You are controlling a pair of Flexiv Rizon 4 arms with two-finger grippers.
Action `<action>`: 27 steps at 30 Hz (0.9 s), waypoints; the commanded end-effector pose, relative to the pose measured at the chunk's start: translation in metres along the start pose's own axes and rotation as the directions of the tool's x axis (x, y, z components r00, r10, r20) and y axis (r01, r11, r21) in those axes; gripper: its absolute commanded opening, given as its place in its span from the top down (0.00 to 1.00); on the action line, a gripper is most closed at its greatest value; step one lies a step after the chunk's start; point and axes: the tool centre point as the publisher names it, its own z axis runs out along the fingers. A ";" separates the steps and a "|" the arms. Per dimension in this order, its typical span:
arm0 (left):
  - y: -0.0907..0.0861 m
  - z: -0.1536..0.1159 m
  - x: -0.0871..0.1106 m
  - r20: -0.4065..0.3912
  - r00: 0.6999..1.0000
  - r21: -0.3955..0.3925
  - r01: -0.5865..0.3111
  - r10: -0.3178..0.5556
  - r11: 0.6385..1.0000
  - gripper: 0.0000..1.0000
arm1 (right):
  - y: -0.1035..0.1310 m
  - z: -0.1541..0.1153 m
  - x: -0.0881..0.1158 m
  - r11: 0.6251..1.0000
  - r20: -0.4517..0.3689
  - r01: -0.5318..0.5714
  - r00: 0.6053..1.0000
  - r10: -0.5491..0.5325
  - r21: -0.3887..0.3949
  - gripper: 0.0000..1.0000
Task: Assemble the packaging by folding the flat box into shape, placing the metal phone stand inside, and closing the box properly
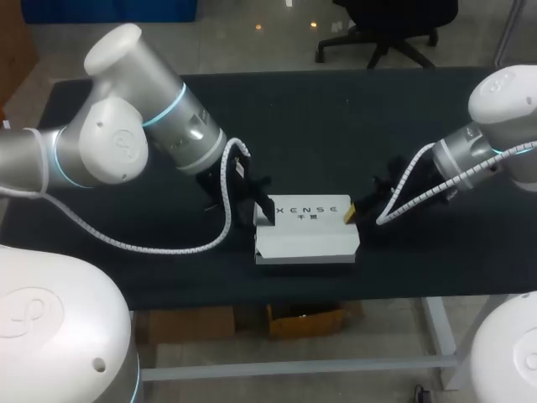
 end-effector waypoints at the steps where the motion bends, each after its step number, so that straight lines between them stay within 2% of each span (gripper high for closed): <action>1: -0.003 0.001 0.005 0.003 1.000 -0.014 0.002 -0.002 1.000 0.52 | 0.003 0.002 0.004 1.000 -0.001 -0.002 1.000 0.002 0.014 0.67; 27: -0.008 -0.007 0.010 -0.003 0.999 -0.044 0.038 -0.039 0.998 0.50 | 0.005 0.001 0.012 0.998 -0.017 -0.031 0.999 0.032 0.056 0.72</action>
